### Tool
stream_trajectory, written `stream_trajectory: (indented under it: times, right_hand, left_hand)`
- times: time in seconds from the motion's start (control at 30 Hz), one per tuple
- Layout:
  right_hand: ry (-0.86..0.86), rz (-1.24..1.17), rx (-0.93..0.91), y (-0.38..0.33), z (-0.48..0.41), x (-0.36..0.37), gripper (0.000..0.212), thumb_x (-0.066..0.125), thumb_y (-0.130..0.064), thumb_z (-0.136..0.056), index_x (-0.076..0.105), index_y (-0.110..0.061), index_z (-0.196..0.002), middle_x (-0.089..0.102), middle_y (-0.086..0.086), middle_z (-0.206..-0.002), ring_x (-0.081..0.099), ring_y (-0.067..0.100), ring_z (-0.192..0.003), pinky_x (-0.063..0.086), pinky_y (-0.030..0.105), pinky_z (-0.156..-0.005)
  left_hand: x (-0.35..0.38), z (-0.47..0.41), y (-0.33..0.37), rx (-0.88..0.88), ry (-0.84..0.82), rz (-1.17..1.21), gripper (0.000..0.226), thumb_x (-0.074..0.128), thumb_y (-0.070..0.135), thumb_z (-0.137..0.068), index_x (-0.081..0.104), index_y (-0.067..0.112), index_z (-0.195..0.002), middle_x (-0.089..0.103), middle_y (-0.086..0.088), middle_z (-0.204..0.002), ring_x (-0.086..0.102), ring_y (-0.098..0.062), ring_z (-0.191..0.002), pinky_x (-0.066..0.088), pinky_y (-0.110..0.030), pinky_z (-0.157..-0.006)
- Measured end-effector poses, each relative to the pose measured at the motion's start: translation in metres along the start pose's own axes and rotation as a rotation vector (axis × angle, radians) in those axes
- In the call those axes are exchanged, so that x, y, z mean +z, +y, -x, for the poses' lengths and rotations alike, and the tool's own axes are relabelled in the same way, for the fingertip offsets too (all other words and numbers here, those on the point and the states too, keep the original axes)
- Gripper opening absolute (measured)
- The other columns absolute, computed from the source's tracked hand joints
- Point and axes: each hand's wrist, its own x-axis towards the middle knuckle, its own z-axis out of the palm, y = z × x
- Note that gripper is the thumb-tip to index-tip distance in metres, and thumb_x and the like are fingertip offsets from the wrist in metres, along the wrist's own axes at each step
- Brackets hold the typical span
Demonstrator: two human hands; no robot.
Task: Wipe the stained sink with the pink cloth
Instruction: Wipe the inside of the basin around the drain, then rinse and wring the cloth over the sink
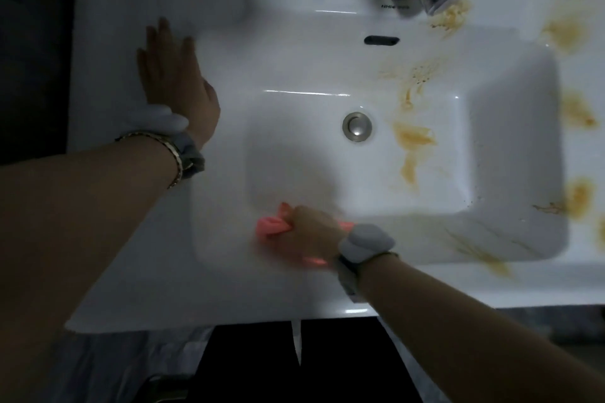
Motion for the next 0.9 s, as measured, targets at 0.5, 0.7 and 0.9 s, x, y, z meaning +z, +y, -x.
stream_trajectory:
  times: [0.5, 0.7, 0.9]
  right_hand:
    - [0.453, 0.381, 0.364, 0.043, 0.095, 0.004, 0.042, 0.033, -0.047, -0.092, 0.057, -0.014, -0.101, 0.073, 0.008, -0.087, 0.068, 0.029, -0.084, 0.046, 0.036, -0.081]
    - [0.425, -0.301, 0.238, -0.005, 0.093, 0.003, 0.044, 0.044, -0.047, -0.092, 0.067, -0.009, -0.095, 0.071, 0.018, -0.097, 0.065, 0.033, -0.092, 0.049, 0.04, -0.083]
    - [0.369, -1.454, -0.015, 0.01, 0.103, -0.08, 0.05, 0.032, -0.045, -0.097, 0.062, -0.004, -0.099, 0.068, 0.018, -0.096, 0.067, 0.025, -0.087, 0.057, 0.032, -0.077]
  left_hand:
    - [-0.043, 0.093, 0.016, 0.026, -0.443, 0.224, 0.044, 0.045, 0.007, -0.09, 0.042, 0.002, -0.133, 0.033, -0.02, -0.146, 0.028, -0.034, -0.136, 0.025, -0.037, -0.113]
    - [-0.06, 0.093, 0.045, 0.051, -0.601, 0.422, 0.029, 0.045, 0.01, -0.093, 0.055, 0.004, -0.12, 0.059, -0.017, -0.124, 0.055, -0.031, -0.111, 0.042, -0.028, -0.091]
    - [-0.085, 0.09, 0.096, -0.124, -0.669, 0.795, 0.017, 0.052, 0.018, -0.088, 0.06, 0.011, -0.102, 0.062, -0.015, -0.109, 0.058, -0.031, -0.105, 0.044, -0.034, -0.086]
